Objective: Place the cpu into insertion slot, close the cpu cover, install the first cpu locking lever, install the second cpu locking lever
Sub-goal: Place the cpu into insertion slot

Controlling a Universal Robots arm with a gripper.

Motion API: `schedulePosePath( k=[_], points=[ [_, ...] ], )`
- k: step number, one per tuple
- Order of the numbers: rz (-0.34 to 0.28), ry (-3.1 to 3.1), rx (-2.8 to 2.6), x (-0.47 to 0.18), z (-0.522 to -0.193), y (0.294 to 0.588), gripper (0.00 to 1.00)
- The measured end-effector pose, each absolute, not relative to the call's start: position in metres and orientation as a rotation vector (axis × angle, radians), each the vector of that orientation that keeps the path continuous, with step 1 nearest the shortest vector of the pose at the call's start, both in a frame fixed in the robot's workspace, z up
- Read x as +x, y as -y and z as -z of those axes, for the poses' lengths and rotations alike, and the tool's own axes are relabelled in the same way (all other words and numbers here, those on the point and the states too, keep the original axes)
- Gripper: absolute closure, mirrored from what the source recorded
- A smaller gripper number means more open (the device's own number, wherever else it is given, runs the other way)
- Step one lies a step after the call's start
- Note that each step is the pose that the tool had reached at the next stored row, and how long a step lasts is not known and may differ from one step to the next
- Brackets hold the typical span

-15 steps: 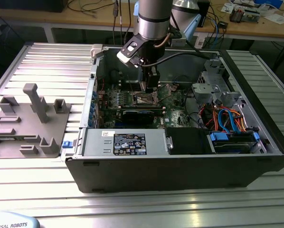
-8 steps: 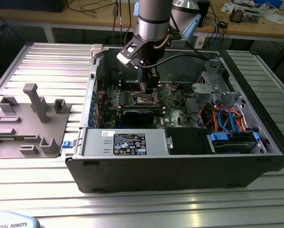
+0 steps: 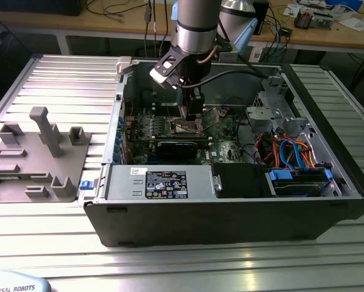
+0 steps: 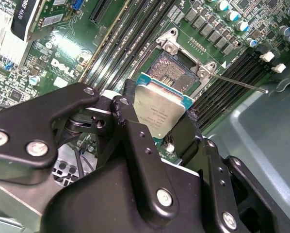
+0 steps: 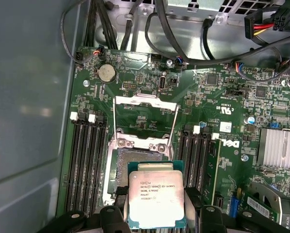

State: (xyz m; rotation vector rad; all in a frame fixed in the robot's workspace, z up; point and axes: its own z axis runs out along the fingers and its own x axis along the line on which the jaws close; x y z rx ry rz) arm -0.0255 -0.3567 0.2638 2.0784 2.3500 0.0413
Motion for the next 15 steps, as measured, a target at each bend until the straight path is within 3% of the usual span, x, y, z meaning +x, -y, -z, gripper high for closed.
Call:
schedulePosePath(
  k=[15],
  points=[
    [-0.041, -2.349, 2.079, -0.026, -0.247, 0.357, 0.46]
  ],
)
